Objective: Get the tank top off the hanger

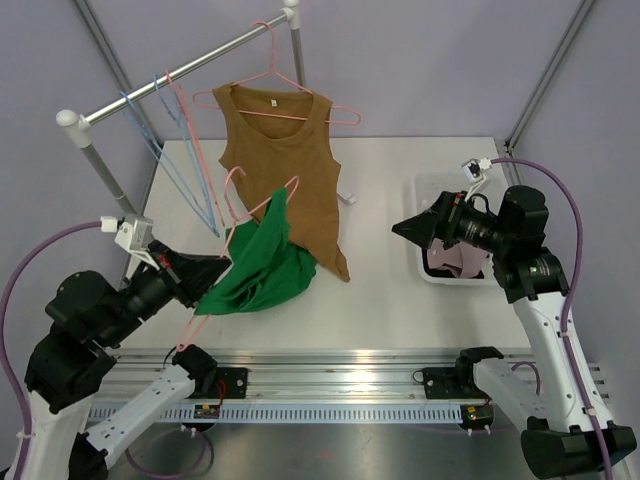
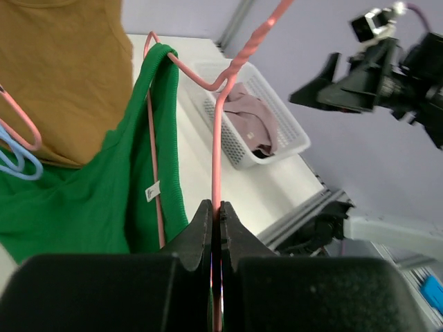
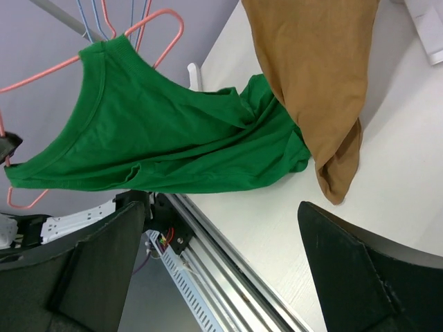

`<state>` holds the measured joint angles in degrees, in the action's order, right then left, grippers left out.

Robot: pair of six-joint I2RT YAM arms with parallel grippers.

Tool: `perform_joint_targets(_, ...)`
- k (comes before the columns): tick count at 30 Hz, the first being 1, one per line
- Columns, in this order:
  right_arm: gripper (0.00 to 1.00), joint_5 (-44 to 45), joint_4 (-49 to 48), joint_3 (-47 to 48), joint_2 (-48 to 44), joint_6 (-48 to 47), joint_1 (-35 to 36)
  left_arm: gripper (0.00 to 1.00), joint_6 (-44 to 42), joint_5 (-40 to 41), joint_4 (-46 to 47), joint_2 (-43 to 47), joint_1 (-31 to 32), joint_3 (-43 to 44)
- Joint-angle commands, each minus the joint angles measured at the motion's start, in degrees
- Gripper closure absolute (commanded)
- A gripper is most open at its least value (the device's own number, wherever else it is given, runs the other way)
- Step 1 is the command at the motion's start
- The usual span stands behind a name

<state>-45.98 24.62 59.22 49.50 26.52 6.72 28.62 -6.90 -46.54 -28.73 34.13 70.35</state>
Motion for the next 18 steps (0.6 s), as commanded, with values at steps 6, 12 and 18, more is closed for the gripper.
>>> perform_joint_targets(6, 0.02, 10.7, -11.9, -4.1, 0.6, 5.2, 15.9, 1.0, 7.9, -32.1, 21.5, 3.0, 0.2, -17.2)
perform_joint_targets(12, 0.04, 22.0, -19.4, -7.4, 1.2, 4.7, 29.0, 1.0, 13.2, -34.9, 31.3, 3.0, 0.2, -26.7)
perform_joint_targets(18, 0.04, 25.9, -18.8, -8.2, 2.4, 3.4, 31.1, 1.0, 15.0, -29.7, 32.3, -0.2, 0.2, -30.1)
